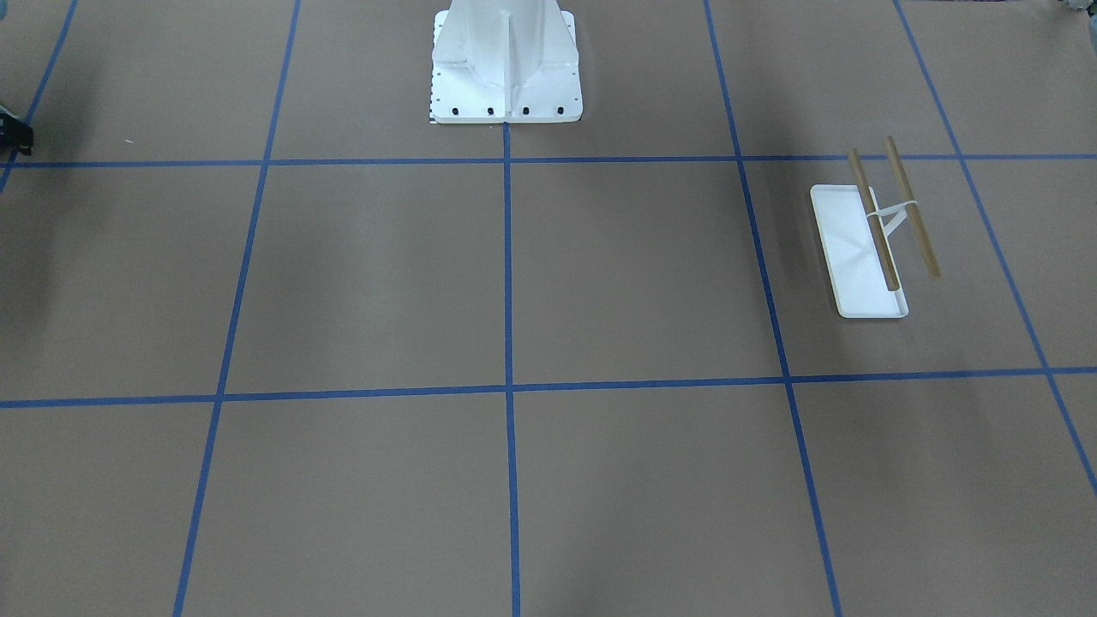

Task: Hang towel on rack

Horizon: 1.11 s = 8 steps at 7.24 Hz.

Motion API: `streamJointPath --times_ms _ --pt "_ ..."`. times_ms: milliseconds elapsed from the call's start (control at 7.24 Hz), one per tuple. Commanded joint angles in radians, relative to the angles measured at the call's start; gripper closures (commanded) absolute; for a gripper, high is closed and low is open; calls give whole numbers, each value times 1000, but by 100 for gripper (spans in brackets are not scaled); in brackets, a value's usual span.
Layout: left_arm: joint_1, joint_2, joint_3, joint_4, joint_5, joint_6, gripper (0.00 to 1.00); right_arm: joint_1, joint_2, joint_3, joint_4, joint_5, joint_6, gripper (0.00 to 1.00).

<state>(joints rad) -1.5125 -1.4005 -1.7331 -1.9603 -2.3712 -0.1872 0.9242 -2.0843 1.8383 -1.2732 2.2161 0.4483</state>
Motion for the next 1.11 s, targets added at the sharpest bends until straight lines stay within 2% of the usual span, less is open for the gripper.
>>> streamJointPath --times_ms 0,276,691,829,967 --pt "0 0 -2 -2 1 0 2 -36 1 -39 -2 7 6 32" --pt "0 -9 -3 0 1 -2 2 -45 -2 -54 -2 5 3 37" --pt "0 -14 -9 0 3 -3 2 -82 -5 -63 -8 4 3 37" --pt "0 -14 -11 0 3 -3 2 -84 -11 -64 -8 2 3 40" --pt "0 -14 -11 0 3 -3 2 -82 -20 -64 -6 0 -2 52"
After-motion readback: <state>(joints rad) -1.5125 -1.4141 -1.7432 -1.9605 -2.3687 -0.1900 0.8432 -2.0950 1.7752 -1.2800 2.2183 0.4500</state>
